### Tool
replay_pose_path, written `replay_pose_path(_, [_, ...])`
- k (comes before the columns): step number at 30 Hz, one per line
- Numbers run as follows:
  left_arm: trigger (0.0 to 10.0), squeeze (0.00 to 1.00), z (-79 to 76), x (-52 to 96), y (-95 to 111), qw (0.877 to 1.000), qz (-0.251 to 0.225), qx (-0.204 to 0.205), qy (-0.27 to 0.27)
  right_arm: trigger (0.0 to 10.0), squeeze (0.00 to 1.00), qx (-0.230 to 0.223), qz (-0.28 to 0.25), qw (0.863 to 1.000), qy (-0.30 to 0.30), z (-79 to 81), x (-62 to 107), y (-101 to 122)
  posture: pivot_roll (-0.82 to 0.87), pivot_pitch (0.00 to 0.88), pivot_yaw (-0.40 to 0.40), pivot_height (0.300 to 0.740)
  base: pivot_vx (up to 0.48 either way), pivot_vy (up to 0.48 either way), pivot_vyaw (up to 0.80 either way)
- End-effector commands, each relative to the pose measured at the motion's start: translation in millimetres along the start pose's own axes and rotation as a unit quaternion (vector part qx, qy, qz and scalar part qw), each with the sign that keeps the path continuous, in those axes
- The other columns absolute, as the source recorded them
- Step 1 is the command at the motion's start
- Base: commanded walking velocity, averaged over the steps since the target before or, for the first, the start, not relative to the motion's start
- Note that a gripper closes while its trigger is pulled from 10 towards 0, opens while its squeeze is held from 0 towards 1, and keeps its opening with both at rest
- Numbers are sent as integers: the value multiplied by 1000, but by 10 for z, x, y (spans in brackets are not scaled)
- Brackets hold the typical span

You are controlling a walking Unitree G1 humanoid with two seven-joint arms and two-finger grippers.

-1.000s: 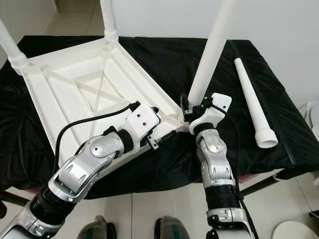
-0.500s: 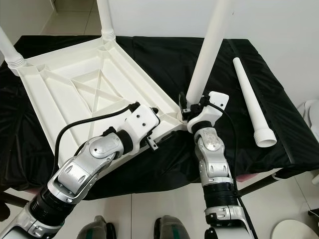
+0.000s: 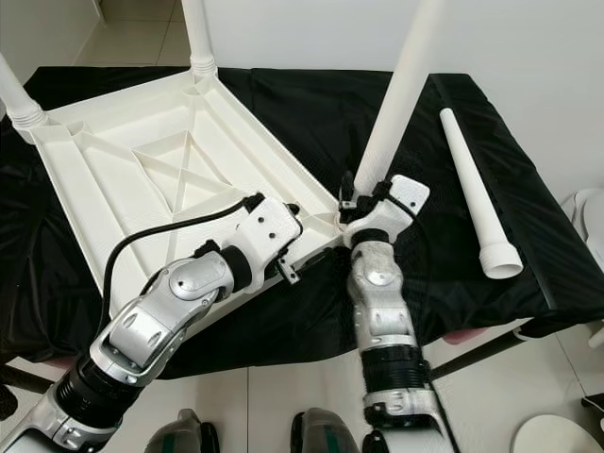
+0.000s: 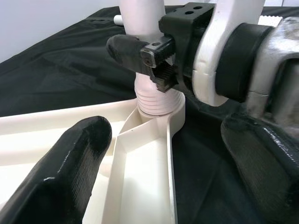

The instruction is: Building children table

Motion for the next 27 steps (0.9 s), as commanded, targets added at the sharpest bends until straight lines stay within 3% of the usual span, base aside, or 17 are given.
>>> replay_pose_path(1, [10000, 0, -12, 2, 8, 1000, 4, -2, -10, 10000, 0, 14, 82, 996, -7, 7, 91, -396, -83, 65, -9, 740, 0, 0, 0])
replay_pose_path(9, [10000, 0, -7, -2, 16, 1000, 3, -3, -12, 10000, 0, 23, 80, 996, -24, 95, 46, -344, -83, 61, -5, 740, 0, 0, 0])
replay_pose_path(14, [10000, 0, 0, -1, 27, 1000, 2, -2, -11, 10000, 0, 28, 75, 996, -30, 228, -16, -286, -82, 61, -3, 740, 0, 0, 0])
replay_pose_path(24, [10000, 0, -2, -2, 29, 1000, 1, -1, -10, 10000, 0, 28, 64, 997, -26, 340, -7, -242, -75, 61, -11, 740, 0, 0, 0])
replay_pose_path(25, [10000, 0, 2, 1, 28, 1000, 1, -1, -8, 10000, 627, 23, 58, 998, -20, 356, -4, -230, -73, 62, -12, 740, 0, 0, 0])
replay_pose_path(26, [10000, 0, 1, 3, 27, 1000, 1, 0, -7, 10000, 1000, 6, 44, 999, 5, 389, 2, -195, -75, 63, -15, 740, 0, 0, 0])
replay_pose_path(27, [10000, 0, 1, 3, 27, 1000, 1, 0, -7, 10000, 1000, 6, 44, 999, 5, 389, 2, -195, -75, 63, -15, 740, 0, 0, 0])
Point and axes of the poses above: a point about 5 cm out from each wrist's last joint towards the gripper, its own x axis pointing back from the gripper into the wrist, its own y axis along the axis of the wrist's last joint, z = x × y, the point moved 4 cm from there along -x, pointing out of the wrist towards the gripper, and after that the axes turned 11 degrees about x, right-handed, at the moved point
